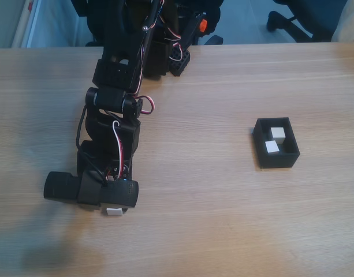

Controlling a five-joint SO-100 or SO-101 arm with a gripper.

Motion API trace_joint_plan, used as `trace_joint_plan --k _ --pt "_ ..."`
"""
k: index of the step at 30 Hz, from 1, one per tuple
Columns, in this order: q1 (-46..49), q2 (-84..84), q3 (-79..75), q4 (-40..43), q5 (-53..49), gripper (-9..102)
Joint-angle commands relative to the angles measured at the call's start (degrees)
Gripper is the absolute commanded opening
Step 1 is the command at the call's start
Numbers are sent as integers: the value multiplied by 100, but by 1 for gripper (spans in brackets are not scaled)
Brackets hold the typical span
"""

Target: Pick blocks and place them in the box.

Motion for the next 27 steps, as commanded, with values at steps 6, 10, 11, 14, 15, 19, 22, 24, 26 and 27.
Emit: trace_joint_plan --k 6,10,11,14,15,19,22,24,26,27 --pt "-53 123 -255 9 26 5" --pt "-79 387 -97 62 44 0" --pt "-97 501 -9 88 18 0" --pt "-255 1063 439 132 44 0" --pt "-352 1336 642 176 97 0" --pt "-967 2689 1644 519 352 0" --pt "-1635 3797 2514 756 615 0" --pt "-2118 4412 2892 967 844 0" --pt "-2619 4878 3050 1274 1090 0" --pt "-2883 5036 3067 1406 1178 0"
